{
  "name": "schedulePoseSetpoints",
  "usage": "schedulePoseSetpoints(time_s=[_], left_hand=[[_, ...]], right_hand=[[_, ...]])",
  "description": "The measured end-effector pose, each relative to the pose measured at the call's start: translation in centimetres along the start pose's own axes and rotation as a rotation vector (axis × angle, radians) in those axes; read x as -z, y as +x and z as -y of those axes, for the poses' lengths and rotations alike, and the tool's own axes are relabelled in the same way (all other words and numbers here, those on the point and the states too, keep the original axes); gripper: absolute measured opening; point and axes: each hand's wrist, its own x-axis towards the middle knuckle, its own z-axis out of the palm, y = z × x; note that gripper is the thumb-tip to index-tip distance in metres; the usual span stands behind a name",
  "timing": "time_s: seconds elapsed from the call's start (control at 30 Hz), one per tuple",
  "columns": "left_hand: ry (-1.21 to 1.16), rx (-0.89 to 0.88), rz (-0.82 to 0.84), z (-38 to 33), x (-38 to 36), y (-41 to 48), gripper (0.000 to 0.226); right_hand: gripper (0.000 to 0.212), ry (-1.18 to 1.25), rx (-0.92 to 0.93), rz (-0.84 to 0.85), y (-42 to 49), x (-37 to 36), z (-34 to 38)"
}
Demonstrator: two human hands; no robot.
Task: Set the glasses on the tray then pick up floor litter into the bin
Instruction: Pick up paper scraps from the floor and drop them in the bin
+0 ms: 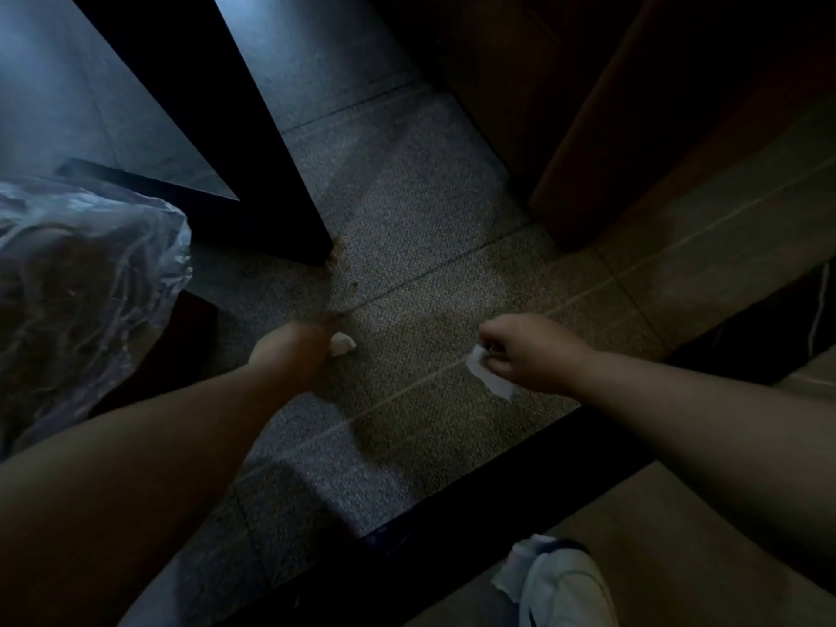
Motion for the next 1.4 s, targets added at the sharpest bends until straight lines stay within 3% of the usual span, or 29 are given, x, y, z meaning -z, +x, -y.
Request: schedulePoseSetpoints(time_s=[0.23, 0.47, 0.6, 0.9, 1.1, 1.4], left_hand=[[0.261, -0.297, -0.157, -1.3, -2.3, -3.6, 0.022], [0.365, -0.566, -0.211, -3.2, -3.2, -6.5, 0.016], [0.335, -0.663, -0.221, -3.8, -3.8, -7.4, 0.020], [0.325, -0.716, -0.257, -3.4, -4.4, -9.5, 0.026], [0.321, -0.704, -0.184, -2.5, -6.3, -11.1, 0.033], [0.439, -0.651, -0.148, -3.5, -8.7, -11.6, 0.021]], right_hand=[[0.015, 0.021, 0.058, -0.046, -2.8, 0.9, 3.1], [0.008, 0.066, -0.047, -0.098, -7.9, -0.9, 4.3], [0.011, 0.040, -0.061, 0.001, -10.8, -1.9, 4.1], [0.016, -0.130, 0.032, 0.297, -14.8, -8.0, 3.2], [0.023, -0.233, 0.069, 0.356, -15.2, -13.3, 1.3], [0.017, -0.392, 0.087, 0.402, -14.7, -14.6, -0.6]])
